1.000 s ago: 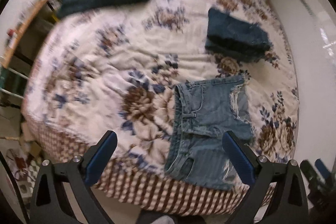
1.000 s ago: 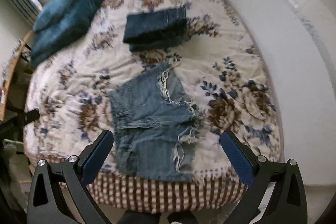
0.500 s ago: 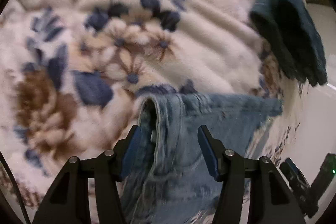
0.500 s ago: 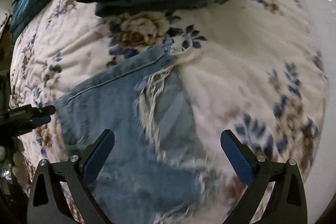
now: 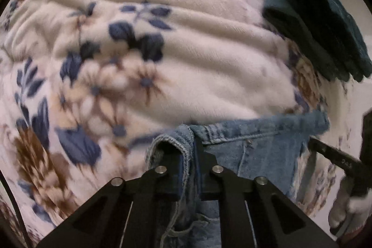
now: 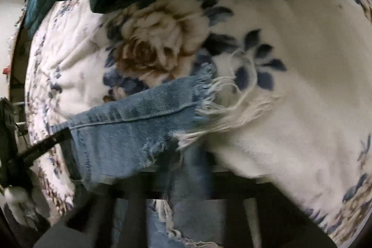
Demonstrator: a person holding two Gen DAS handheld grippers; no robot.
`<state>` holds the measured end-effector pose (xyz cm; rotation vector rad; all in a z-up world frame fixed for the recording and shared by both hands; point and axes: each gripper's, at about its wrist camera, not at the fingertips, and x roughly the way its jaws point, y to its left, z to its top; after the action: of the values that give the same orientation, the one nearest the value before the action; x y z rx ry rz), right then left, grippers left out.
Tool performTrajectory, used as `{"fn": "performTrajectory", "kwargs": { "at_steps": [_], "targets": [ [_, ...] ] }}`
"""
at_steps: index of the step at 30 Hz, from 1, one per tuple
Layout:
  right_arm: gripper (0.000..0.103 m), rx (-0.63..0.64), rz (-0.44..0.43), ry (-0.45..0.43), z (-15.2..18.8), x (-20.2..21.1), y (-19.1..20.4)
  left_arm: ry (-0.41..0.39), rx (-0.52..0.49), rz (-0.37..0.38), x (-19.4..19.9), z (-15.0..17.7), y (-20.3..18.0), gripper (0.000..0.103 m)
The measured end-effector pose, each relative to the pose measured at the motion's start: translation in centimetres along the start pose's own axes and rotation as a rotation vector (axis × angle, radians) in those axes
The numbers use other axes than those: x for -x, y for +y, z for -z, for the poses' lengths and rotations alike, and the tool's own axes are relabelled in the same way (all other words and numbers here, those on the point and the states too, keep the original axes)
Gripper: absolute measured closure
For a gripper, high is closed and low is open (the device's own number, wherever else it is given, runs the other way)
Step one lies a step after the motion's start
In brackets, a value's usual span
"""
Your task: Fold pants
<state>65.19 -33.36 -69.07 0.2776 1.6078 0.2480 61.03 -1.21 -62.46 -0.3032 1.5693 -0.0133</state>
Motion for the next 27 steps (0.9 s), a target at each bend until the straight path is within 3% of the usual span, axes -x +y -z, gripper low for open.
{"fn": "performTrajectory", "kwargs": {
  "at_steps": [5,8,10,12,14,17,19,21,25,26,27],
  "targets": [
    [0.098,-0.104,-0.056,-0.093,0.9,2.0,-1.4,0.024,-0.020,-0.003,-0.9,-1.7,-1.1,0.097],
    [0.097,-0.087,-0.048,-0.090,1.0,2.0,-1.7,0.047,-0.036,0.010,-1.1,-1.4,-1.3,0.093],
    [0.079,-0.057,-0.027,-0.038,0.7,1.5,-1.7,0.047,-0.008,0.054,0.3,-0.2,0.0,0.091],
    [0.036,-0.025,-0.033,-0.010,0.6,1.6,-1.7,0.049,0.051,0.116,2.0,1.4,1.4,0.080],
    [0.021,-0.002,-0.081,-0.015,0.5,2.1,-1.6,0.013,0.122,0.181,3.8,2.8,2.8,0.071],
    [0.019,0.003,-0.091,0.001,-0.1,1.9,-1.6,-0.044,0.176,0.226,4.2,2.9,4.1,0.048],
    [0.019,-0.013,-0.100,0.010,-0.8,1.4,-2.0,-0.039,0.194,0.219,2.5,1.6,4.3,0.048],
    [0.018,-0.044,-0.116,0.023,-1.4,0.7,-2.6,0.008,0.196,0.271,0.3,-0.2,4.2,0.048],
    [0.019,-0.041,-0.185,0.023,-2.3,-0.3,-2.1,0.050,0.125,0.175,-0.6,-2.0,3.1,0.046],
    [0.024,-0.019,-0.197,0.008,-2.4,-0.3,-1.6,0.046,0.092,0.148,-0.8,-2.0,2.4,0.047],
    [0.036,-0.010,-0.203,-0.004,-2.4,-0.5,-0.9,0.036,0.067,0.133,-0.5,-1.8,1.8,0.047]
  ]
}}
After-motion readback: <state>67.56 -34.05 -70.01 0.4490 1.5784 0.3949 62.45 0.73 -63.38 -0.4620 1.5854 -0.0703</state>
